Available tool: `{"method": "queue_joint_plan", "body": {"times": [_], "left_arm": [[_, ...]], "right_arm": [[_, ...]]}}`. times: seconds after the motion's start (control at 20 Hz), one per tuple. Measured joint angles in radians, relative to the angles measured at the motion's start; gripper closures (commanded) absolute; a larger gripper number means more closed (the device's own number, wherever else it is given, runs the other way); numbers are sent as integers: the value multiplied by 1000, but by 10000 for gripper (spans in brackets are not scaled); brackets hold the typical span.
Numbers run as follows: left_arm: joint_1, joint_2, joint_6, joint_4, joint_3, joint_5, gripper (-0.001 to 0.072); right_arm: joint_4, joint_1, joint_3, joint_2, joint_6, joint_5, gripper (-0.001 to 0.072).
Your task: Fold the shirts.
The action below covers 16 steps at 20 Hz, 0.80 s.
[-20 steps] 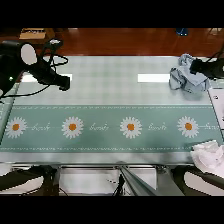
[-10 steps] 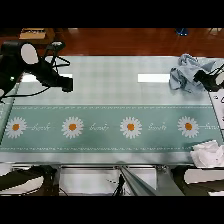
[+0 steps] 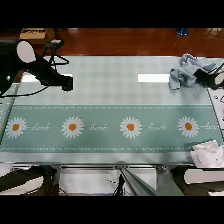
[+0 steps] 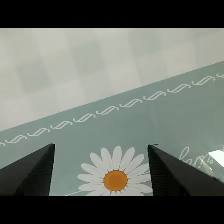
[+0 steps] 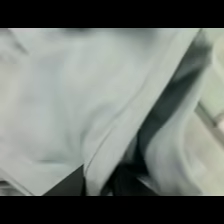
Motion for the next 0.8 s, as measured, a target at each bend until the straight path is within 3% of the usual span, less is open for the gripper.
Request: {"method": "queue_joint_plan", "body": {"times": [0.2,0.5,0.8], "left_arm": [[0,57,1,-3,144,-56,2],[0,230,1,-10,416,-134,2],[0,390,-22,-11,481,-220,2]], "right_arm": [[8,63,1,300,-108,-13,679],[77,255,2,757,-154,0,679],[221,486,2,945,-168,153,680]]}}
